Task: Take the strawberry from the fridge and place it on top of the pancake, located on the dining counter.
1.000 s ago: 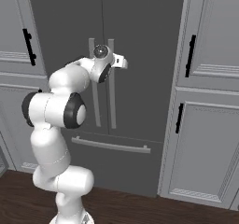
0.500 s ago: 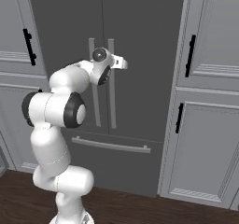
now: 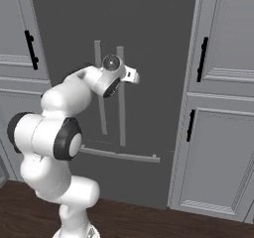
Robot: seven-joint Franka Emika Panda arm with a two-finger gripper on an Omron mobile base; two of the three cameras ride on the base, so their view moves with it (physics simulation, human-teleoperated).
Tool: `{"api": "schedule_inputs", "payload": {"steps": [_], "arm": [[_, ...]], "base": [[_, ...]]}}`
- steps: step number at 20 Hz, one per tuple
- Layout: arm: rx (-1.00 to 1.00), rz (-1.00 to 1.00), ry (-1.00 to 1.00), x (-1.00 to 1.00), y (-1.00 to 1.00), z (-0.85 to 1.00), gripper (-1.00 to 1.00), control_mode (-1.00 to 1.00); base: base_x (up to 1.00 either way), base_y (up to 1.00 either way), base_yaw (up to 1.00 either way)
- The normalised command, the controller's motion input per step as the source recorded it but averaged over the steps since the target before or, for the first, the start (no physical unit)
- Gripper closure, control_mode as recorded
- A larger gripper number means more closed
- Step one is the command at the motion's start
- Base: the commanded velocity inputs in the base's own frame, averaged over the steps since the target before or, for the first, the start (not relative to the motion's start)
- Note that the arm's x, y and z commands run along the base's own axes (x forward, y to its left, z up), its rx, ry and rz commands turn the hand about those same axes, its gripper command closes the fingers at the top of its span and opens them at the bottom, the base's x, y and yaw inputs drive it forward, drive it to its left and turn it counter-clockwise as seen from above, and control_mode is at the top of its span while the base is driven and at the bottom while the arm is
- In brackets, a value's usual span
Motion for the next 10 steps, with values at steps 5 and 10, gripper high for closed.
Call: {"api": "schedule_inputs", "payload": {"steps": [5,10], "arm": [[0.2,0.03,0.0,-1.0,-0.82,0.01,1.0,-1.0],[0.15,0.12,0.0,-0.86,-0.69,-0.01,-1.0,-1.0]], "base": [[0.0,0.0,0.0],[0.0,0.0,0.0]]}}
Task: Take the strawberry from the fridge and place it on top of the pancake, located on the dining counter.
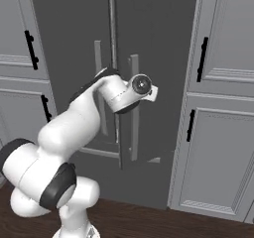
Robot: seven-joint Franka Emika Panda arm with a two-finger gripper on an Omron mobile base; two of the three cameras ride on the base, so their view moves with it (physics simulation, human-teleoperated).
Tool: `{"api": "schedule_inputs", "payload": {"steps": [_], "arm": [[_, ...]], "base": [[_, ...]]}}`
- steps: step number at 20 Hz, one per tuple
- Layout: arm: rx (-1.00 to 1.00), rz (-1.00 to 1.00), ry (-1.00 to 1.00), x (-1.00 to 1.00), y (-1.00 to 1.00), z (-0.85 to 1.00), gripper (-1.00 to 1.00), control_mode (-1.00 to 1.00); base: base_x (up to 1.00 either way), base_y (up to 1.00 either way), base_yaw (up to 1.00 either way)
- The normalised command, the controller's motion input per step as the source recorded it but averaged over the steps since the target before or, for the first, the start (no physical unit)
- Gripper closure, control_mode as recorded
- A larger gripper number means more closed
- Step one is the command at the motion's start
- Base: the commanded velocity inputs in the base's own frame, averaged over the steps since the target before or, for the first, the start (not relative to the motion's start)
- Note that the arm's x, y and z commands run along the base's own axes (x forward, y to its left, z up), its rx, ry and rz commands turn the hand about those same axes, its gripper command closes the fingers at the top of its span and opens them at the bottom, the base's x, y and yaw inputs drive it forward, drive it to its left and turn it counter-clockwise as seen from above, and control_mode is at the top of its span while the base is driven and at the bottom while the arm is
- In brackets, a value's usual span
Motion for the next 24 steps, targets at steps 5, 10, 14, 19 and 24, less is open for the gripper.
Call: {"api": "schedule_inputs", "payload": {"steps": [5,10,14,19,24], "arm": [[-0.04,0.0,0.03,-0.2,0.03,0.07,-1.0,-1.0],[-0.17,0.0,-0.06,-0.92,0.27,0.73,-1.0,-1.0],[-0.32,0.0,0.0,-0.43,0.76,0.3,-1.0,-1.0],[-0.45,0.0,0.12,0.52,1.0,0.0,-1.0,-1.0],[-0.44,-0.01,0.13,0.77,1.0,0.0,-1.0,-1.0]], "base": [[0.0,0.0,0.0],[0.0,0.0,0.0],[0.0,0.0,0.0],[0.0,0.0,0.0],[0.0,0.0,0.0]]}}
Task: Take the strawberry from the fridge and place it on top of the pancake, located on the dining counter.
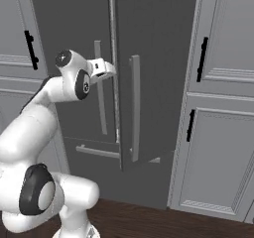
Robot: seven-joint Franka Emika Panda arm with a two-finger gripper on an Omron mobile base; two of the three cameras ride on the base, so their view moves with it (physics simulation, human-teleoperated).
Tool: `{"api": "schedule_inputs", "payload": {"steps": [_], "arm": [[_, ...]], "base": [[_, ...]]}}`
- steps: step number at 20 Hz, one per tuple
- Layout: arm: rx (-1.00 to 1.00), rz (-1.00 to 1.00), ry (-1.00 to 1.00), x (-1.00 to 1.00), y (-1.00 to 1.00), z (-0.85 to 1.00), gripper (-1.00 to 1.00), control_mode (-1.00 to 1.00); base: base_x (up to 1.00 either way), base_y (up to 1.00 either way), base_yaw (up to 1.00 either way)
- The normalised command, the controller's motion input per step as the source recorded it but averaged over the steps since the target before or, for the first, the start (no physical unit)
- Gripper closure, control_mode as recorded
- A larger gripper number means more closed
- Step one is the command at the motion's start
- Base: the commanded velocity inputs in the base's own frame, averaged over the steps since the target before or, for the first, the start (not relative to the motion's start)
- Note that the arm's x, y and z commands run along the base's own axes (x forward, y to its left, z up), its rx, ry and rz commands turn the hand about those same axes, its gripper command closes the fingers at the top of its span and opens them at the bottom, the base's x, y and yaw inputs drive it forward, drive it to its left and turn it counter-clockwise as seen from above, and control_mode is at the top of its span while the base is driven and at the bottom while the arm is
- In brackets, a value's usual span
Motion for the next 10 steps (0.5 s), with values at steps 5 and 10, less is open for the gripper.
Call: {"api": "schedule_inputs", "payload": {"steps": [5,10], "arm": [[-0.36,-0.01,0.09,0.73,0.71,0.0,-1.0,-1.0],[-0.15,-0.02,0.07,0.89,-0.04,-0.05,-1.0,-1.0]], "base": [[0.0,0.0,0.0],[0.0,0.0,0.0]]}}
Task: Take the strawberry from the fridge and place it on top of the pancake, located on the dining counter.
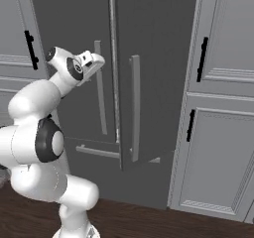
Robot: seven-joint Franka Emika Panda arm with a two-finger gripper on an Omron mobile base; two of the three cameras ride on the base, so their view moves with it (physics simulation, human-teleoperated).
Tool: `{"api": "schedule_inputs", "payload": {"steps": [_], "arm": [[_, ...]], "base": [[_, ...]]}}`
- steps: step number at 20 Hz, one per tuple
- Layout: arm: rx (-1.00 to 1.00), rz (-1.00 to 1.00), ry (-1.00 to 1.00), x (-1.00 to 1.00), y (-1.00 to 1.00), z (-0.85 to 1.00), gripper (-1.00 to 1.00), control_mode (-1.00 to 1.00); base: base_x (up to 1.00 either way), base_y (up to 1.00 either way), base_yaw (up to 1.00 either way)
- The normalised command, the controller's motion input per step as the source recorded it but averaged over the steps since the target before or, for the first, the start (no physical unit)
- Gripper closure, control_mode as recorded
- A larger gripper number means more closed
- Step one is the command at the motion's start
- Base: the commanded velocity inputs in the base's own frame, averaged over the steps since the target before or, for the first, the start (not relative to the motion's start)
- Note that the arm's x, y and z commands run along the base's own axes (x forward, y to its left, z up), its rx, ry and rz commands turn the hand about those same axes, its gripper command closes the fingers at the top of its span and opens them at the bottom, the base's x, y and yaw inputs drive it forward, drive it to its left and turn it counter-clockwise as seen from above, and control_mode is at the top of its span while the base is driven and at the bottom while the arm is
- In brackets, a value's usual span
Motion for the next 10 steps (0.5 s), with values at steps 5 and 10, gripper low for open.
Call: {"api": "schedule_inputs", "payload": {"steps": [5,10], "arm": [[-0.04,0.0,0.0,0.63,-0.4,-0.07,-1.0,-1.0],[0.0,0.0,0.0,0.2,-0.62,-0.01,-1.0,-1.0]], "base": [[0.0,0.0,0.0],[0.0,0.0,0.0]]}}
